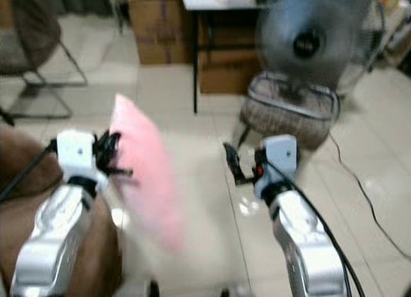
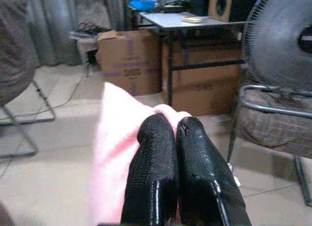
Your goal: Move the pillow to the sofa from floor
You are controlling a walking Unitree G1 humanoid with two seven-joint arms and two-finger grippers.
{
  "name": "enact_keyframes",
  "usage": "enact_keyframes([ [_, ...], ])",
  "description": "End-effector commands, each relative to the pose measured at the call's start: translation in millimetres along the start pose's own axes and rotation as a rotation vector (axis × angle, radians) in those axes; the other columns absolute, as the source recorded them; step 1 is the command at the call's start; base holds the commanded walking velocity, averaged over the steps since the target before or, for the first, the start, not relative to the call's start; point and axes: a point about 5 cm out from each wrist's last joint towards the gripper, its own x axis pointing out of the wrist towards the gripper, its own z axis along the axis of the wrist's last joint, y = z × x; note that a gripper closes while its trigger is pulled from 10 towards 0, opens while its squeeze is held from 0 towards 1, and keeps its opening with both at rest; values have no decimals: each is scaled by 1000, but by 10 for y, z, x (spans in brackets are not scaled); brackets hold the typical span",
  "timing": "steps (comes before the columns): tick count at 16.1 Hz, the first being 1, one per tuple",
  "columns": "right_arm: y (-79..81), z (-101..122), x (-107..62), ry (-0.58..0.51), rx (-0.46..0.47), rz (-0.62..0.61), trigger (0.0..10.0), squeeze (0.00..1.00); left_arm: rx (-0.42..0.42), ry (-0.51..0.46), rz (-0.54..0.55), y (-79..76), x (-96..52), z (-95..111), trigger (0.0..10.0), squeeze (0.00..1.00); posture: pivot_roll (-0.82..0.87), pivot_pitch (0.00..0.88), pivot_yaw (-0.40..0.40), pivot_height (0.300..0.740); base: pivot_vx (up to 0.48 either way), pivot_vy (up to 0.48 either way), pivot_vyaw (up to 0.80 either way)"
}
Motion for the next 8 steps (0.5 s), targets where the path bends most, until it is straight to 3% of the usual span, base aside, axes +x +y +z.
enact_keyframes([
  [1,-21,9,16,-8,-2,-10,10000,0,-3,-49,-25,-55,32,103,10000,0,66,0,-8,740,0,0,0],
  [3,-90,48,27,-37,0,-39,10000,0,-12,-67,-75,-167,166,157,10000,0,60,0,28,740,0,0,0],
  [4,-105,-49,3,-8,-1,-42,10000,0,28,-65,-116,-227,220,171,10000,0,72,0,25,740,0,0,0],
  [8,-60,8,82,-28,-13,35,10000,0,68,-82,-122,-117,341,215,10000,0,74,0,15,740,0,0,0],
])
